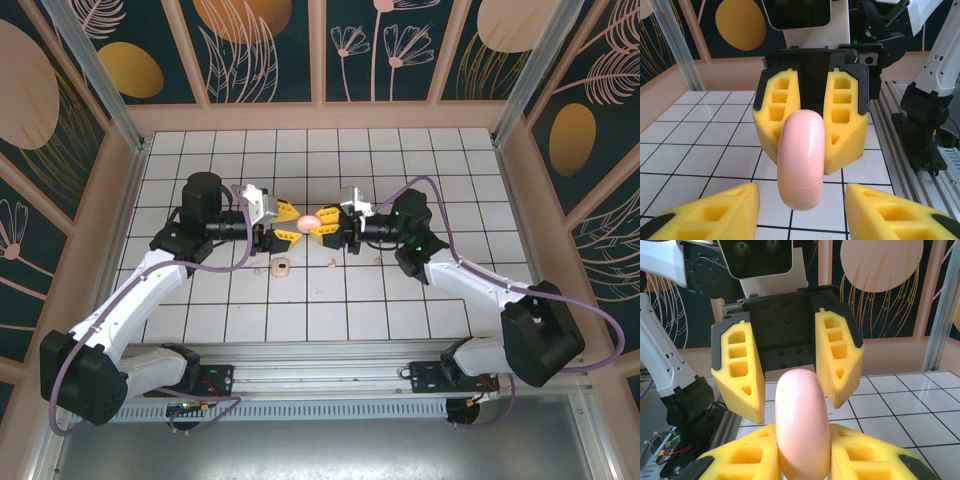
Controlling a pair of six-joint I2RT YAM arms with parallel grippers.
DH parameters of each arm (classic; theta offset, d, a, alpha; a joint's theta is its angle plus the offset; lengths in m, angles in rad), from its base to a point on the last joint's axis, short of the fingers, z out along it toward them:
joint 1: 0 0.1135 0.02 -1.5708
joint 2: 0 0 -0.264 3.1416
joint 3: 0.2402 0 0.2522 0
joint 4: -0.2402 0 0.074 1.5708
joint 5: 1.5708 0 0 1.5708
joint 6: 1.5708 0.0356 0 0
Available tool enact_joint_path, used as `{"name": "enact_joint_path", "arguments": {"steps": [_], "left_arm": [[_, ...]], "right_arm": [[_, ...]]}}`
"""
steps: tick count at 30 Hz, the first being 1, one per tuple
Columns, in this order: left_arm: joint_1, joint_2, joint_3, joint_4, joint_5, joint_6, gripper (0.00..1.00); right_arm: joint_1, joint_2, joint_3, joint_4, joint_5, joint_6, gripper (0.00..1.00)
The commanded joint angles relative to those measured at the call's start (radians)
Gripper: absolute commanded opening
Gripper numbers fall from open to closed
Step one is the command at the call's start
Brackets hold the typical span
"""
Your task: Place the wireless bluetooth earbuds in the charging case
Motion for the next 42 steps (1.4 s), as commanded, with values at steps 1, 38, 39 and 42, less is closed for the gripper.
{"name": "enact_joint_path", "arguments": {"steps": [1,38,39,42], "left_arm": [[-0.005,0.004,-0.003,0.024,0.037,-0.003,0.48],[-0.004,0.002,0.006,-0.026,-0.027,0.053,0.18],[-0.004,0.002,0.007,-0.031,-0.029,0.057,0.18],[-0.004,0.003,0.016,-0.060,-0.041,0.081,0.18]], "right_arm": [[0.008,0.014,0.045,0.054,-0.023,-0.004,0.25],[-0.029,-0.034,0.062,-0.006,0.044,-0.022,0.54],[-0.033,-0.032,0.063,0.006,0.050,-0.011,0.54],[-0.041,-0.023,0.070,0.018,0.071,0.010,0.54]]}}
